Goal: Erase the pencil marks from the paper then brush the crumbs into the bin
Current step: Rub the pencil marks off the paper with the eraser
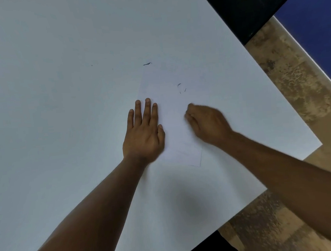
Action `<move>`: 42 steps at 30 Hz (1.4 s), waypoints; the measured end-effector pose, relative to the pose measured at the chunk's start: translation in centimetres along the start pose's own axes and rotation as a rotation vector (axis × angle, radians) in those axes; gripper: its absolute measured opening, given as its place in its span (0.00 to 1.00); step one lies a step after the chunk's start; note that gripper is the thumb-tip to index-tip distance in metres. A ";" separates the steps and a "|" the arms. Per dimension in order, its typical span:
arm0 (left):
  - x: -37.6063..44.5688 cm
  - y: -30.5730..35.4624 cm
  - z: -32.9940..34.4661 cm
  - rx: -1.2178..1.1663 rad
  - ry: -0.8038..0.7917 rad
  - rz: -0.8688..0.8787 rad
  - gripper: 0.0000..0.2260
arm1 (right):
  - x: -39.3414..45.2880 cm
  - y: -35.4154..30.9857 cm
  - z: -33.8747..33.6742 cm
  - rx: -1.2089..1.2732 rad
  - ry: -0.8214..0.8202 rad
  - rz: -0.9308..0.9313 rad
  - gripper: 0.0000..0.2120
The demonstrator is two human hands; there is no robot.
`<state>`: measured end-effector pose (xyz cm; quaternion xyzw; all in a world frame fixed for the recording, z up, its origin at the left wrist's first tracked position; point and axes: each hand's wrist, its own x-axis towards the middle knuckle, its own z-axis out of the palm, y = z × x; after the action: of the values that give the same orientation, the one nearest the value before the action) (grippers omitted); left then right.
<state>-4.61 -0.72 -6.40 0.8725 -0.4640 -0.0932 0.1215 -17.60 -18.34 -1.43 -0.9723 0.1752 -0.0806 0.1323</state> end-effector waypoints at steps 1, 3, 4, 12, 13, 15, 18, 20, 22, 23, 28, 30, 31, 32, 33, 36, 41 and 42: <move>0.0 0.0 0.0 -0.002 0.002 0.005 0.29 | -0.6 -1.8 0.6 0.031 -0.029 -0.031 0.10; -0.1 0.0 0.0 0.007 0.000 0.015 0.29 | -1.6 -5.1 1.3 0.059 -0.090 -0.124 0.10; -0.2 -0.1 -0.1 0.013 -0.003 0.019 0.29 | -1.9 -5.6 1.7 0.057 -0.105 -0.171 0.08; -0.2 0.1 -0.1 0.007 0.000 0.030 0.29 | 1.0 4.3 -1.2 -0.188 -0.013 0.058 0.09; -0.2 0.1 -0.1 0.003 -0.008 0.027 0.29 | 1.0 4.3 -1.4 -0.141 -0.007 0.065 0.11; -0.2 0.1 -0.2 -0.001 -0.011 0.020 0.29 | 0.5 2.7 -1.3 -0.077 0.031 0.051 0.12; 0.0 0.1 -0.3 -0.010 -0.003 0.017 0.29 | -1.3 -2.3 0.4 -0.028 0.022 -0.023 0.07; -0.1 0.1 -0.3 0.005 -0.012 0.026 0.29 | -2.6 -5.7 1.7 -0.012 -0.040 -0.098 0.03; -0.3 0.0 -0.3 0.020 -0.021 0.031 0.29 | -3.0 -6.2 2.2 0.006 -0.089 -0.148 0.08; -0.2 0.0 -0.2 0.019 -0.014 0.032 0.29 | -2.7 -5.3 2.0 -0.020 -0.101 -0.147 0.09; -0.2 0.0 -0.1 0.010 -0.005 0.031 0.29 | -0.3 2.5 -0.6 -0.197 -0.040 0.068 0.03; -0.2 0.1 -0.2 0.015 -0.005 0.030 0.29 | 0.0 3.6 -1.1 -0.153 -0.018 0.096 0.09; -0.2 0.1 -0.2 0.016 -0.010 0.028 0.29 | -0.1 3.4 -1.1 -0.106 -0.002 0.091 0.11; -0.3 0.1 -0.2 0.016 -0.010 0.025 0.29 | -0.3 2.8 -1.1 -0.074 0.021 0.081 0.12; -0.2 0.1 -0.2 0.018 -0.005 0.023 0.29 | -0.7 1.8 -0.8 -0.049 0.040 0.070 0.12; -0.1 0.2 -0.2 0.014 -0.005 0.022 0.29 | -2.2 -3.2 0.5 -0.015 0.047 -0.016 0.06; -0.3 0.0 -0.2 0.033 -0.018 0.030 0.29 | -3.1 -5.1 2.2 0.007 -0.059 -0.135 0.13; -0.2 0.1 -0.2 0.032 -0.014 0.032 0.29 | -2.9 -3.7 2.0 -0.042 -0.045 -0.113 0.12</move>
<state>-4.73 -0.56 -6.18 0.8662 -0.4801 -0.0898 0.1058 -18.73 -13.47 -2.57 -0.9848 0.1184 -0.0626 0.1110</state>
